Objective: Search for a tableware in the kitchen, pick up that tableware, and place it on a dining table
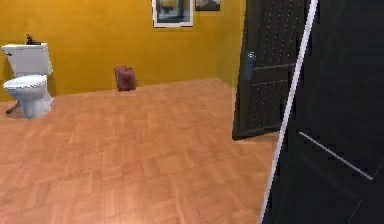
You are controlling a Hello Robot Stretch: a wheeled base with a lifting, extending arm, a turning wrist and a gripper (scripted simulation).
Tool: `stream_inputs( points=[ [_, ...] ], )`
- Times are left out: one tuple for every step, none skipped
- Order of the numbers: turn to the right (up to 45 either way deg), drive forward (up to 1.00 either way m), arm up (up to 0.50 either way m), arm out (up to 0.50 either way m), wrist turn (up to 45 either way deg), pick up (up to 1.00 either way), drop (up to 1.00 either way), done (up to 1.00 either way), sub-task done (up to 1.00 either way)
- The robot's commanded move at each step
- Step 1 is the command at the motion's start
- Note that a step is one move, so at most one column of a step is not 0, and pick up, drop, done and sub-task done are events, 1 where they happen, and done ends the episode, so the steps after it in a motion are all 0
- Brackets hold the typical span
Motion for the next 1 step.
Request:
stream_inputs(
  points=[
    [0.0,1.00,0.00,0.00,0.0,0.00,0.00,0.00,0.00]
  ],
)
